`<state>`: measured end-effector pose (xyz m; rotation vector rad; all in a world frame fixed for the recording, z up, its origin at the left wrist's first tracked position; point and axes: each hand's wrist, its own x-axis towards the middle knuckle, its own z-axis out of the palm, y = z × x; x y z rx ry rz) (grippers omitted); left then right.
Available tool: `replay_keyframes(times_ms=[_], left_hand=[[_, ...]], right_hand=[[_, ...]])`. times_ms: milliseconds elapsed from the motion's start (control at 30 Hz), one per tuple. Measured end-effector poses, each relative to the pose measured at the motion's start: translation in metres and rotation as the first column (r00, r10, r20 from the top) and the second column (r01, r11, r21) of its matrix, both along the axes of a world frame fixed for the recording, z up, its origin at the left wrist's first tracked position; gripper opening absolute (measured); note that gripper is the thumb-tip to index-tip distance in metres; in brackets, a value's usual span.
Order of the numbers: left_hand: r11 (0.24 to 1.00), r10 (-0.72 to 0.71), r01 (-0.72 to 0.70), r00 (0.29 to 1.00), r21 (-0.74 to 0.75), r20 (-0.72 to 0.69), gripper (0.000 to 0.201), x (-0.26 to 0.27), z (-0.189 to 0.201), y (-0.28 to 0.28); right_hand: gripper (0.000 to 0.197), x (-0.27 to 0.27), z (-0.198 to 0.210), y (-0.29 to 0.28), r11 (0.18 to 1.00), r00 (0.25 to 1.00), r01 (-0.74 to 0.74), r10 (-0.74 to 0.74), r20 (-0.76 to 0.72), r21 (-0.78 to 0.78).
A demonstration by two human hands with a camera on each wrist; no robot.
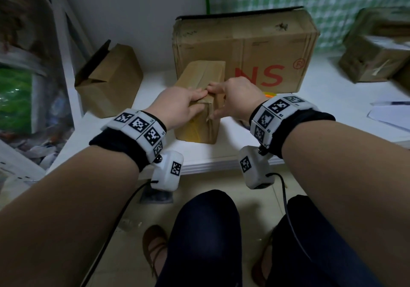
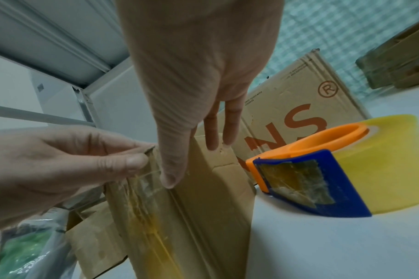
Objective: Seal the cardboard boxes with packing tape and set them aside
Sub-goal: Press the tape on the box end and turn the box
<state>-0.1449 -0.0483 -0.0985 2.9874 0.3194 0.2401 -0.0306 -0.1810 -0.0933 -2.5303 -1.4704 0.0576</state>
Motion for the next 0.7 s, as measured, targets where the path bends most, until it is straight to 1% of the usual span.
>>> replay_keyframes(times_ms=[133, 200, 300, 500, 700], left_hand=[[0.998, 0.004, -0.002, 1.000, 0.069, -0.024, 0.056, -0.001, 0.000, -0.001], [0.996, -0.007, 0.008, 1.000, 0.088, -0.012, 0.054, -0.001, 0.000, -0.002], [0.996, -0.013, 0.014, 1.000, 0.092, -0.007, 0.048, 0.000, 0.002, -0.003], [0.996, -0.002, 0.006, 0.999, 0.092, -0.047, 0.042, 0.001, 0.009, -0.004], [0.997, 0.026, -0.021, 0.997, 0.077, -0.066, 0.041, 0.003, 0.013, -0.009]], right_hand=[[0.080, -0.005, -0.002, 0.002, 0.999, 0.999, 0.034, -0.034, 0.012, -0.020], [0.080, -0.007, -0.002, 0.002, 0.999, 0.999, 0.044, -0.044, 0.023, -0.014], [0.080, -0.011, -0.001, 0.002, 0.998, 0.998, 0.061, -0.060, 0.036, -0.019], [0.077, -0.023, 0.003, 0.001, 0.996, 0.994, 0.083, -0.080, 0.070, -0.034], [0.075, -0.029, -0.004, 0.003, 0.994, 0.988, 0.111, -0.110, 0.111, -0.008]])
